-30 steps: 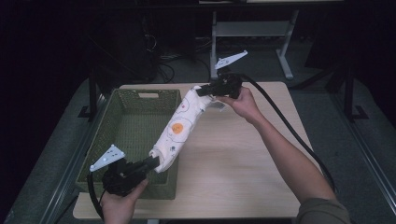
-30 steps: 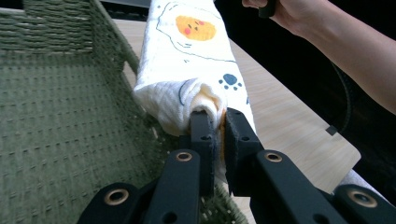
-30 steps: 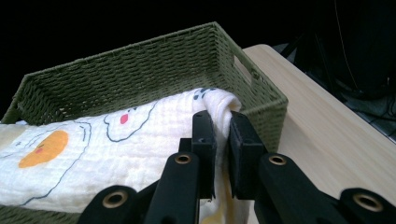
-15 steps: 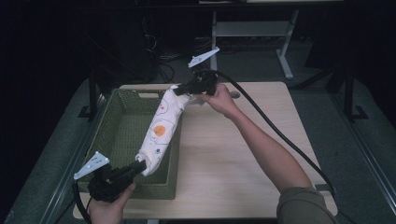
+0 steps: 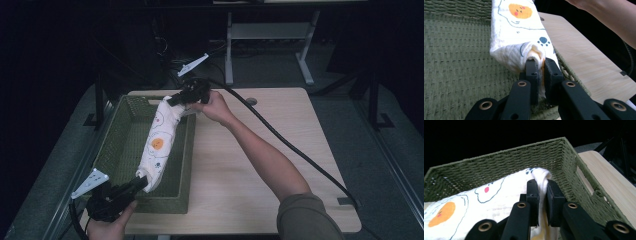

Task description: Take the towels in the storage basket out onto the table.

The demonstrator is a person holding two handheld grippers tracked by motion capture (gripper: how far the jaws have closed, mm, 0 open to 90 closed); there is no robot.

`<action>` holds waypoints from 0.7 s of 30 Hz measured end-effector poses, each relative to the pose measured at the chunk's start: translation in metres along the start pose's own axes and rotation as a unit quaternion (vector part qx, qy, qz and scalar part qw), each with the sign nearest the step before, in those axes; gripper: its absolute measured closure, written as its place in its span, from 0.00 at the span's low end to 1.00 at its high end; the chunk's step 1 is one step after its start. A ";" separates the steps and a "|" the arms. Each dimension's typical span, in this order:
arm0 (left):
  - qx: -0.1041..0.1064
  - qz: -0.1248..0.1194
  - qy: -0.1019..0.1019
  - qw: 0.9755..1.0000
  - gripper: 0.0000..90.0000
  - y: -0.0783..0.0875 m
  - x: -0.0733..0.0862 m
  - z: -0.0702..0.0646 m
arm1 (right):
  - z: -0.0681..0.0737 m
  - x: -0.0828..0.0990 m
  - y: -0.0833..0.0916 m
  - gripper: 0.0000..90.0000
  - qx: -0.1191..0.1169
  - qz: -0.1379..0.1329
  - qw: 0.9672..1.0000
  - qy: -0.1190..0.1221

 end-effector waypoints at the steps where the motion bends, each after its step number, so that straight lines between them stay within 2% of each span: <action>1: -0.003 -0.001 0.004 1.000 0.92 0.001 0.001 0.002 | 0.001 -0.001 -0.005 0.91 -0.002 -0.006 1.000 0.000; 8: -0.014 0.002 0.001 1.000 0.92 0.003 0.004 0.008 | 0.001 0.000 -0.019 0.91 -0.005 0.002 1.000 -0.003; 15: -0.019 0.001 0.004 1.000 0.92 0.005 0.006 0.012 | 0.000 0.000 -0.034 0.91 -0.013 -0.016 1.000 -0.010; 21: -0.020 0.005 0.005 1.000 0.92 0.005 0.008 0.013 | 0.001 0.006 -0.043 0.91 -0.017 -0.014 1.000 -0.017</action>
Point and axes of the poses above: each handheld gripper's, and its own axes: y roughly backward along the jaws, x roughly out of its underside, z roughly to its left, the point moved 4 cm from there along -y, roughly forward along the jaws, and after that the axes turned 4 degrees about -z, right-handed, at the moved point
